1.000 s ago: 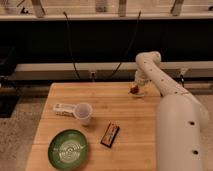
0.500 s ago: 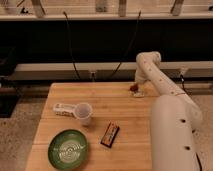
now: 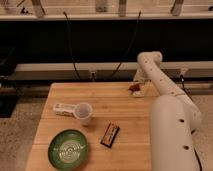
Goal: Place the pepper on the white sponge
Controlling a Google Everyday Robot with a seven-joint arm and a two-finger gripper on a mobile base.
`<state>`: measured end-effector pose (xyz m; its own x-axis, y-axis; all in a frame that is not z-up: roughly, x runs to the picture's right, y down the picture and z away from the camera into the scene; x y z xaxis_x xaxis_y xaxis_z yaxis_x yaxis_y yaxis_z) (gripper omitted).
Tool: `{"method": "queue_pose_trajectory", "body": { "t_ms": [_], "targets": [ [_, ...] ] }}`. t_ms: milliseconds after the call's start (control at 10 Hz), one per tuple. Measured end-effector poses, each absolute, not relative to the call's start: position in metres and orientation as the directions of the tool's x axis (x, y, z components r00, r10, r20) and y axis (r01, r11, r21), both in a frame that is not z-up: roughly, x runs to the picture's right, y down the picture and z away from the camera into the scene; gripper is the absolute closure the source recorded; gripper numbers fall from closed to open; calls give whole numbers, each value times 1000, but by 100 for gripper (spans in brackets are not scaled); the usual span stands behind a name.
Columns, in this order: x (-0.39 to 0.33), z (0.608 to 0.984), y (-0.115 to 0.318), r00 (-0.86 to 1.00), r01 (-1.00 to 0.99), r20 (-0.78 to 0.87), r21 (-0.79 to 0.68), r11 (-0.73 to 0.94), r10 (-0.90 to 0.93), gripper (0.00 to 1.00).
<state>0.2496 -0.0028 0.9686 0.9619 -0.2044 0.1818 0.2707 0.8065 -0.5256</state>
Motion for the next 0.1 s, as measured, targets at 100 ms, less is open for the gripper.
{"method": "queue_pose_trajectory", "body": {
  "t_ms": [100],
  "targets": [
    [250,965,-4,961,274,188,-526,805,-203,22]
  ]
}}
